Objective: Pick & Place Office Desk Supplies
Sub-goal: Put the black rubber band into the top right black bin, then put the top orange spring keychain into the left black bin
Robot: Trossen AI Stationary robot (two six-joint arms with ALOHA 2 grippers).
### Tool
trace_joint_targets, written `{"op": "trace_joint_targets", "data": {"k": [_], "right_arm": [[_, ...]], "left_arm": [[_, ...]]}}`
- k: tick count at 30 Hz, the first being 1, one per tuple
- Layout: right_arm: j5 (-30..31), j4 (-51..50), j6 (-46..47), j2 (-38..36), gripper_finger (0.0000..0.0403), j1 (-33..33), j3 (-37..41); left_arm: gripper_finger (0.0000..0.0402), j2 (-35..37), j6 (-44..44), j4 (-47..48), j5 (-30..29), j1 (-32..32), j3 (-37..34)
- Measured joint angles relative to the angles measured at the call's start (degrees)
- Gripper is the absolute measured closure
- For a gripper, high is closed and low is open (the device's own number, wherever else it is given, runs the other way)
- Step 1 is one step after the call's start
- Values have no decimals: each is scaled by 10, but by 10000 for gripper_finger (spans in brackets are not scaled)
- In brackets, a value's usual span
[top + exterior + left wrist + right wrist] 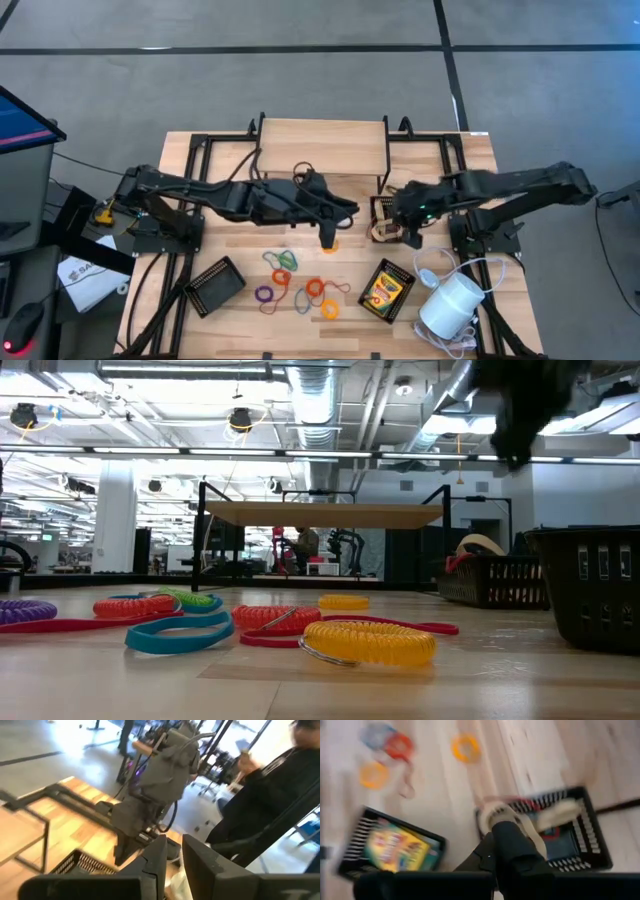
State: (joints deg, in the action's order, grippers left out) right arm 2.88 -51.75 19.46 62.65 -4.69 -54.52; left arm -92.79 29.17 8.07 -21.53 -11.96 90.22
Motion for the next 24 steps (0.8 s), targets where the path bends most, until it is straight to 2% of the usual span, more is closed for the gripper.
{"op": "trace_joint_targets", "data": {"k": [4, 7, 11, 17, 24], "right_arm": [[1, 54, 0, 25, 396, 29, 88], [-19, 84, 13, 46, 374, 53, 125], [-65, 96, 13, 51, 327, 72, 126], [-69, 96, 16, 9, 254, 76, 126], [-85, 69, 45, -49, 180, 76, 116]], "left_arm": [[351, -15, 13, 3, -13, -3, -1], [352, -24, 26, -1, -14, -3, -1], [350, -34, 29, 10, -12, -3, -1], [339, -49, 29, 66, -12, -6, 0], [317, -101, 41, 118, 0, -10, 0]]}}
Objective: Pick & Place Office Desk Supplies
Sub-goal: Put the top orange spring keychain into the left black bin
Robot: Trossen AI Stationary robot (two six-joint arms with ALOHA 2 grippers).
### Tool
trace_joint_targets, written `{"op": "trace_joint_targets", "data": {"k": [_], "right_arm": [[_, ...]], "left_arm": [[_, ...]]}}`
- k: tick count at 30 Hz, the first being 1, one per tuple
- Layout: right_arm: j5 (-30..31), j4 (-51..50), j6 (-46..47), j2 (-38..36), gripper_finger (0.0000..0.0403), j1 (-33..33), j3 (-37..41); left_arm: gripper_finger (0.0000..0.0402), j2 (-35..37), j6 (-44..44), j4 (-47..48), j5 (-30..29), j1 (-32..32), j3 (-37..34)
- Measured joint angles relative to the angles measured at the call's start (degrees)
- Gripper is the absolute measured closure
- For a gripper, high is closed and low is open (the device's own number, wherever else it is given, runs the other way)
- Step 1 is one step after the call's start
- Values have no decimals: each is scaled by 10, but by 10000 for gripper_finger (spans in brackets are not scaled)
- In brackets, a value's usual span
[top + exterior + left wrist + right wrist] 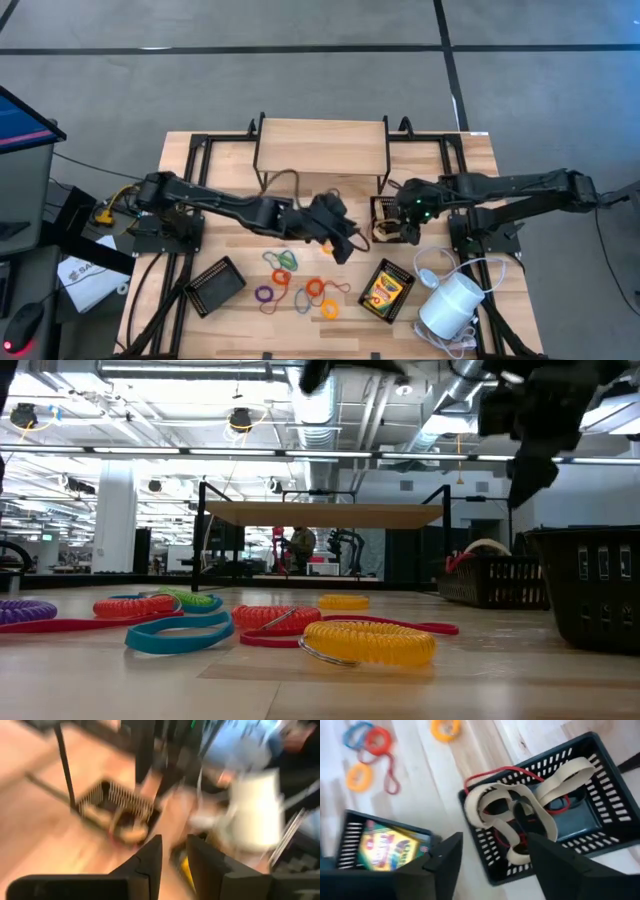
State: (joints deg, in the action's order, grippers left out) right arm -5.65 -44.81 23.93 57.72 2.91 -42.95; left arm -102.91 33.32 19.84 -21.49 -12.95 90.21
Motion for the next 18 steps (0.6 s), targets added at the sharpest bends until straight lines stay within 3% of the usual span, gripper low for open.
{"op": "trace_joint_targets", "data": {"k": [5, 10, 18], "right_arm": [[-8, -14, 33, -49, 164, -8, -25], [-10, -13, 70, -85, 163, -27, -38], [-10, -15, 106, -101, 163, -52, -38]], "left_arm": [[292, -66, -4, 77, 49, -1, 0], [248, -134, -44, 87, 106, -5, 0], [161, -181, -46, 128, 114, -6, 0]]}}
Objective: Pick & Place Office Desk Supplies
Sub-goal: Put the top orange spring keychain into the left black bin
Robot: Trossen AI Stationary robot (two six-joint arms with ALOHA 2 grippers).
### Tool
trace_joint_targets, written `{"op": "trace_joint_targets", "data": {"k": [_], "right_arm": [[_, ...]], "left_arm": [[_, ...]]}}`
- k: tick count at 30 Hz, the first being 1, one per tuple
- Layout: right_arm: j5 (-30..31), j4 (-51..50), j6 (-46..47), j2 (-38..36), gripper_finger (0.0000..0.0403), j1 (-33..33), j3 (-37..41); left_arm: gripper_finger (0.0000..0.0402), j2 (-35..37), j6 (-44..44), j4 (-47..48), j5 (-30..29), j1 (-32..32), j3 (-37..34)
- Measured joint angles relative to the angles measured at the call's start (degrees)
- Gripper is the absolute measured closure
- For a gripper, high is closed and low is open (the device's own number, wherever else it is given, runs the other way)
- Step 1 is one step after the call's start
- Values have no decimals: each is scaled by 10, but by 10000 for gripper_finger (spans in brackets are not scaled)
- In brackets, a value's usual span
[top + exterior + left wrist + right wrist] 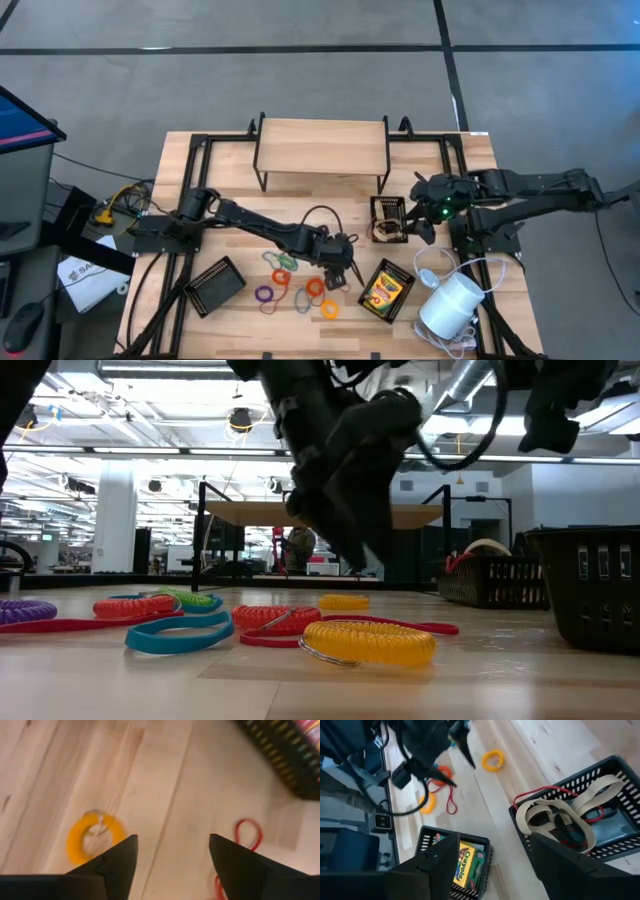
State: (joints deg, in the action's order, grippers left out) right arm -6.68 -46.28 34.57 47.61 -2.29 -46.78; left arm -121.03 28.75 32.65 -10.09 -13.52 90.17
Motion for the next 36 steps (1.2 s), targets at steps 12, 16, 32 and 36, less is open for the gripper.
{"op": "trace_joint_targets", "data": {"k": [12, 16, 32, 36], "right_arm": [[1, -1, 0, 12, 163, -6, 0], [1, -1, 0, 15, 163, -6, 0], [-25, 1, 15, 14, 163, -7, 0], [-25, 19, 15, 14, 165, -7, 0]], "left_arm": [[126, -15, 0, 29, -16, 18, -1], [128, -37, 1, 24, -22, 30, 0], [381, -44, 37, 3, 60, 54, -2], [396, -6, 63, -42, 72, 58, -3]]}}
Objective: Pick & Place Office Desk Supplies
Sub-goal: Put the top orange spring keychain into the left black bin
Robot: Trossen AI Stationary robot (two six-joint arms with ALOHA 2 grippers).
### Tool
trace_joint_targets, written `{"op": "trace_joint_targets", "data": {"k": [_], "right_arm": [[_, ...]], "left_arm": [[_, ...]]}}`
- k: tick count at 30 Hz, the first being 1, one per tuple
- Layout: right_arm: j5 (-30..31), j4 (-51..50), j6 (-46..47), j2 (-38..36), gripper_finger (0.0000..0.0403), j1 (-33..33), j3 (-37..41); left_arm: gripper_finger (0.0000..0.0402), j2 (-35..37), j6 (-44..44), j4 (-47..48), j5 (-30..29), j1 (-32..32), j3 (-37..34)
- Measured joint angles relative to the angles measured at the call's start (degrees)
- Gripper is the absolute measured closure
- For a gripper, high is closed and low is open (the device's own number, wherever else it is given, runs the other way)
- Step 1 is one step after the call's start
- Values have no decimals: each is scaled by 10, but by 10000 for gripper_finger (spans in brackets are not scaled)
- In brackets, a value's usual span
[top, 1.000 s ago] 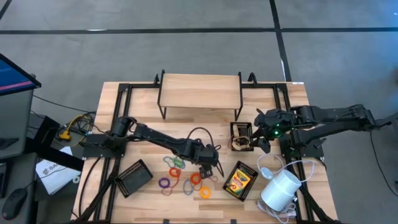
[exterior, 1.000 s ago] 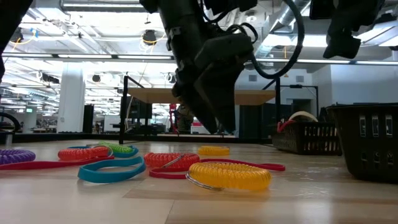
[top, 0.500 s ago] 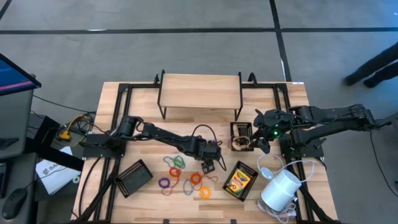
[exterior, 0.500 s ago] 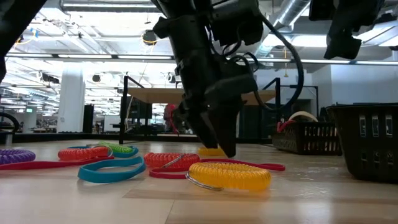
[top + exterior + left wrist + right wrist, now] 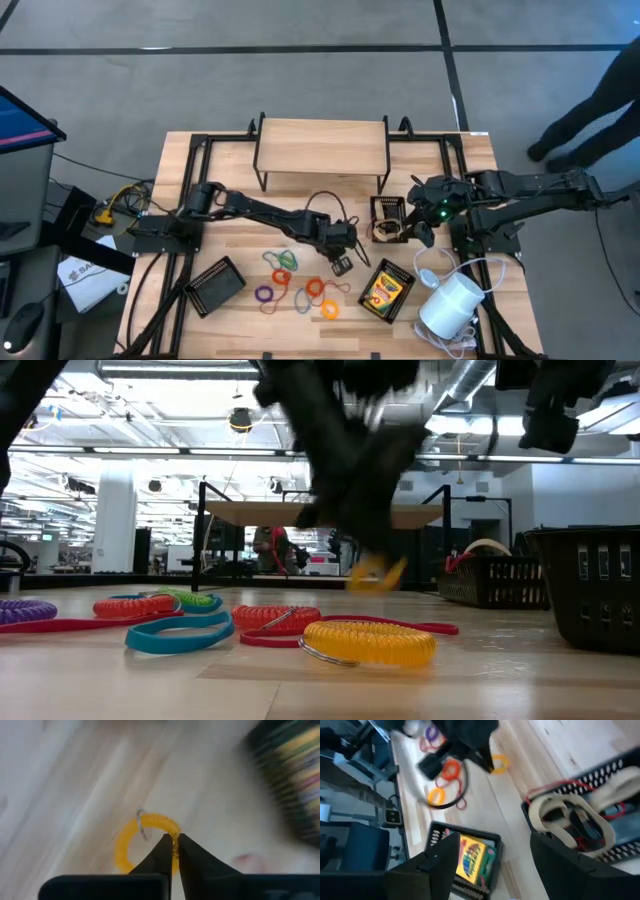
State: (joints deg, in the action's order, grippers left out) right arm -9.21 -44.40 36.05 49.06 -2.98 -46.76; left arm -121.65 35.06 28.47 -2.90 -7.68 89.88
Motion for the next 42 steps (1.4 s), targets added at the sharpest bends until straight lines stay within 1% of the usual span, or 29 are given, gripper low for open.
{"op": "trace_joint_targets", "data": {"k": [3, 8, 13, 16, 21, 25, 27, 33, 42], "right_arm": [[-6, 32, 0, -6, 172, 0, 0], [-35, 114, 0, -20, 185, 0, 0], [-70, 177, 21, -23, 189, 0, 0], [-89, 207, 30, -20, 189, 0, 0], [-110, 248, 30, -19, 183, 0, 0], [-140, 297, 32, -19, 179, 0, 0], [-155, 322, 35, -19, 176, -1, 0], [-164, 380, 48, -19, 174, -14, 0], [-163, 391, 60, -18, 174, -26, 0]], "left_arm": [[396, 37, 3, -55, -6, 1, 2], [399, 90, -4, -137, -12, 1, 2], [399, 133, -14, -155, -16, 1, 2], [398, 159, -22, -186, -14, -3, 2], [399, 178, -22, -277, 28, -9, 2], [397, 182, -23, -394, 61, -16, 2], [398, 182, -23, -425, 65, -20, 3], [397, 181, -20, -439, 68, -24, 3], [398, 176, -12, -449, 57, -23, 3]]}}
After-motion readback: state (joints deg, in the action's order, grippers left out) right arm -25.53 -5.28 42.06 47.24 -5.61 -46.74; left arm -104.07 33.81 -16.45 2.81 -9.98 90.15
